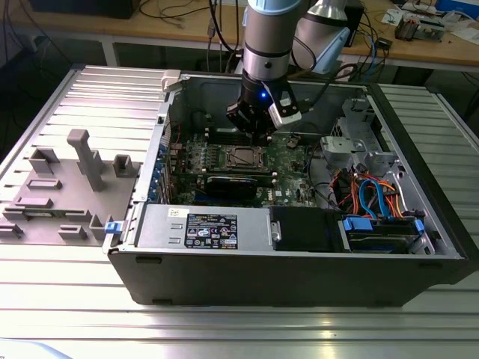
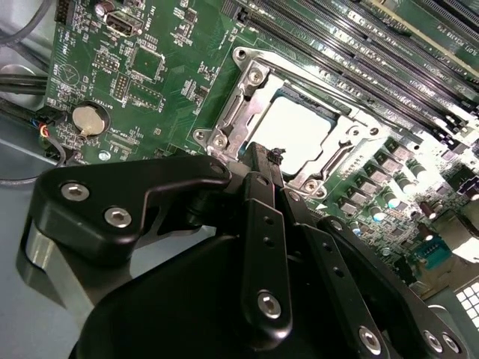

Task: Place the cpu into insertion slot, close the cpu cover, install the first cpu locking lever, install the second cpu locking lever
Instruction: 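Install the second cpu locking lever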

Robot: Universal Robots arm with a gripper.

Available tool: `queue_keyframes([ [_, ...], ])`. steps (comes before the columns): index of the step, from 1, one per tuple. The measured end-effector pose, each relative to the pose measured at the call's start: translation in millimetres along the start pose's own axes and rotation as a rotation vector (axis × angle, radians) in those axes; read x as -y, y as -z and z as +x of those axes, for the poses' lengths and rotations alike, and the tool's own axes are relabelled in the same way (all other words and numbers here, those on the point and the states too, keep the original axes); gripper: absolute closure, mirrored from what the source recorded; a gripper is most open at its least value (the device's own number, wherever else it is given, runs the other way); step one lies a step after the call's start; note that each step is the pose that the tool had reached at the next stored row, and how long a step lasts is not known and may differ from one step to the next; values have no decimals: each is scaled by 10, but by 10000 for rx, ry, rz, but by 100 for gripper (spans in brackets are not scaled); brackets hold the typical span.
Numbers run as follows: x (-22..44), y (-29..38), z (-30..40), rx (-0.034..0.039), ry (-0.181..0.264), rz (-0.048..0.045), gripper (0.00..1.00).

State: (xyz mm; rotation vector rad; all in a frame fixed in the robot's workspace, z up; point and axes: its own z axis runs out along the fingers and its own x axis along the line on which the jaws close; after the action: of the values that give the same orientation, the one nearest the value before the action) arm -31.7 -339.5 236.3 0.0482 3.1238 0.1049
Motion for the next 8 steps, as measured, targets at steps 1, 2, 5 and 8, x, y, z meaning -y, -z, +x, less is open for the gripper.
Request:
queue_keyframes([
  [1, 2, 0, 0, 0, 1, 1, 89],
  [2, 2, 0, 0, 0, 0, 0, 89],
  [5, 3, 8, 0, -2, 1, 2, 89],
  [8, 1, 23, 0, 0, 1, 0, 89],
])
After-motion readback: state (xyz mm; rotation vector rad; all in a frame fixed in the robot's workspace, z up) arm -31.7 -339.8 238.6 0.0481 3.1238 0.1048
